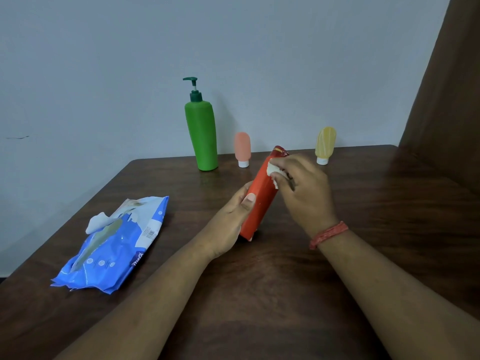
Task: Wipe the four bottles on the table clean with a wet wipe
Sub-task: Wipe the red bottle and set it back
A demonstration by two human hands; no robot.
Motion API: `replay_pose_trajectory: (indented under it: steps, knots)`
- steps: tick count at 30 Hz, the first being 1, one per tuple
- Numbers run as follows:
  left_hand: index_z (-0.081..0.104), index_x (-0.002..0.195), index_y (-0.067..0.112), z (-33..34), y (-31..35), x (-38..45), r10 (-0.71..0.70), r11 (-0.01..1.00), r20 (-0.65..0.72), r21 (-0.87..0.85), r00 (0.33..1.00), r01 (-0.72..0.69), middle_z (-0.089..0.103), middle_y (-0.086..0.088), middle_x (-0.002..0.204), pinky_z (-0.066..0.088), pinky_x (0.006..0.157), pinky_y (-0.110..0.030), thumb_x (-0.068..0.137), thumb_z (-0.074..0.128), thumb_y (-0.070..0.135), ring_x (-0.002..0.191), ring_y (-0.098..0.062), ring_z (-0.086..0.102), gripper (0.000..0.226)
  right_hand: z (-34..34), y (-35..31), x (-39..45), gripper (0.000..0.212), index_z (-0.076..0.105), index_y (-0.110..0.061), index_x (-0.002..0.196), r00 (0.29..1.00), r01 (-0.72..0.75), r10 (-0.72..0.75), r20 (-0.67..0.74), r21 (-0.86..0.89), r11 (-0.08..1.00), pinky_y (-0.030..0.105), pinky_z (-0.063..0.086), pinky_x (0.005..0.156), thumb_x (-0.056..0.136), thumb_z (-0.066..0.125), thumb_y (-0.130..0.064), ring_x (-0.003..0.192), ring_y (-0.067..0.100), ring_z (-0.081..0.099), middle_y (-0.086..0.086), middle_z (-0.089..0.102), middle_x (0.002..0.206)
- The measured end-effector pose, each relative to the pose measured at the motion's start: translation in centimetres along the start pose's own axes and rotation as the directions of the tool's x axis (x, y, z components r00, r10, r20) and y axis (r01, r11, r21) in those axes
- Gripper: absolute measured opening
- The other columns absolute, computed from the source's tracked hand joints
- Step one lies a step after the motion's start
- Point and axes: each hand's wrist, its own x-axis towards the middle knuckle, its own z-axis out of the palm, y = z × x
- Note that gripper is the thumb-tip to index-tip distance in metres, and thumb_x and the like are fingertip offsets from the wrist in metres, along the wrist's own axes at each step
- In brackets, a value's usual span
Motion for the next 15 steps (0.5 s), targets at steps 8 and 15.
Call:
replay_pose_trajectory:
  steps: [8, 15]
  knots:
    - [0.037, 0.123, 0.078, 0.0, -0.1, 0.1, 0.036, 0.999, -0.057, -0.028, 0.998, -0.037, 0.050, 0.011, 0.145, 0.044, 0.110, -0.050, 0.085, 0.037, 0.079, 0.133, -0.021, 0.052, 0.037, 0.0, -0.3, -0.7, 0.013, 0.074, -0.009, 0.102, 0.973, 0.102, -0.100, 0.207, 0.003, 0.995, 0.007, 0.039, 0.087, 0.090, 0.069, -0.007, 0.095, 0.009, 0.057, 0.000, 0.062, 0.101]
    - [0.045, 0.132, 0.067, -0.1, -0.9, 0.6, 0.029, 0.992, -0.067, -0.121, 0.997, -0.037, 0.057, 0.000, 0.138, 0.047, 0.101, -0.050, 0.077, 0.039, 0.089, 0.123, -0.027, 0.056, 0.060, 0.2, -0.4, -0.7, 0.007, 0.073, -0.011, 0.097, 0.977, 0.077, -0.083, 0.197, 0.040, 0.996, 0.015, 0.045, 0.083, 0.089, 0.071, -0.011, 0.091, 0.009, 0.059, 0.000, 0.063, 0.098]
